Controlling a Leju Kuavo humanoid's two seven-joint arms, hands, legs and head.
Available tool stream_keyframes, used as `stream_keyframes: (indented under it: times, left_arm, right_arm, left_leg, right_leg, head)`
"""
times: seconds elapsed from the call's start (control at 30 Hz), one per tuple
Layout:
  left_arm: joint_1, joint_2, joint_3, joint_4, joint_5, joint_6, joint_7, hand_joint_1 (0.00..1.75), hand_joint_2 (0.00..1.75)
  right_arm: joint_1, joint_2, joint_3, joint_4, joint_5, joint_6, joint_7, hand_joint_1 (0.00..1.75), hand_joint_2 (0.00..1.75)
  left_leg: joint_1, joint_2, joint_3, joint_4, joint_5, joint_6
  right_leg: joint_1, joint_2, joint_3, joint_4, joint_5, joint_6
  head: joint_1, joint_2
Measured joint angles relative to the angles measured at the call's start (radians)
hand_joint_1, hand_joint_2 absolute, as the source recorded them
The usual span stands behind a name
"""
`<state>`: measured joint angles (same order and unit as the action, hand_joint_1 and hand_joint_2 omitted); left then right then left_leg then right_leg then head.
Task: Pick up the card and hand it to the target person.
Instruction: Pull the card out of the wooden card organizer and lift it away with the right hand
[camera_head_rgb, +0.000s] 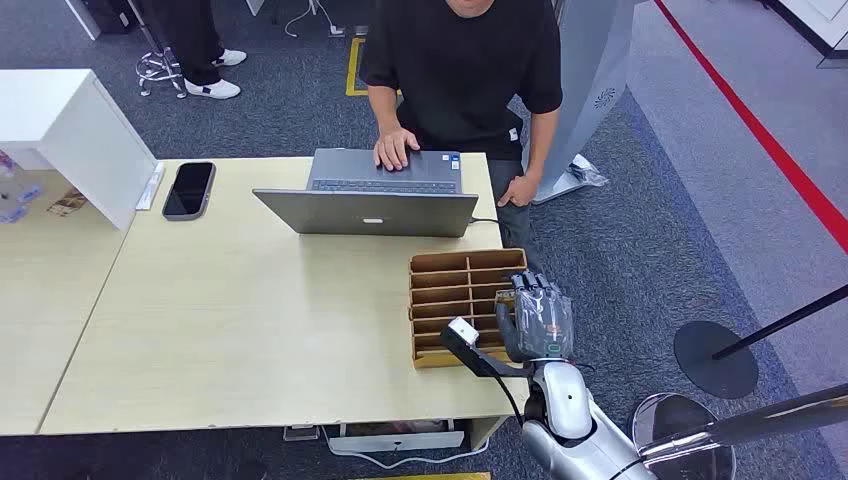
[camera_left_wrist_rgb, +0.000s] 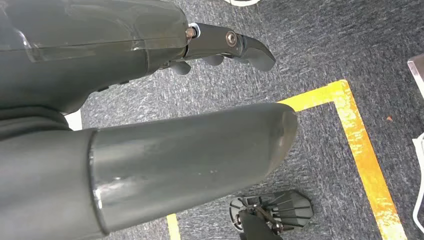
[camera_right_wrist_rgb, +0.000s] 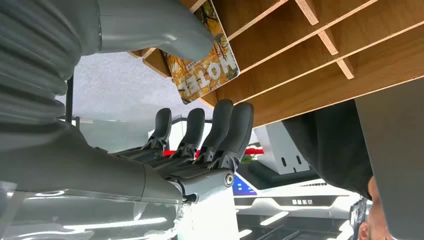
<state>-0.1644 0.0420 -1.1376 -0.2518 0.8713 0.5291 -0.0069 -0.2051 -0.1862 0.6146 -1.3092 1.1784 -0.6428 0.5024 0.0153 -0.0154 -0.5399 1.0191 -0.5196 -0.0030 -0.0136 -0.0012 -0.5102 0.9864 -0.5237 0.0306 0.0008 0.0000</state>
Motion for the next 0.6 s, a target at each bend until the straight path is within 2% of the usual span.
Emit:
stream_keyframes:
  times: [0.6]
  left_arm:
    - [0.000, 0.000, 0.000, 0.000, 0.000, 0.000, 0.000, 0.00, 0.00]
  right_arm:
    - [-0.002, -0.002, 0.000, 0.000, 0.003, 0.053, 0.018, 1.00, 1.75]
  left_leg:
    - [0.000, 0.000, 0.000, 0.000, 0.000, 0.000]
  right_leg:
    - [0.000, 0.000, 0.000, 0.000, 0.000, 0.000]
  head:
    - [0.000, 0.000]
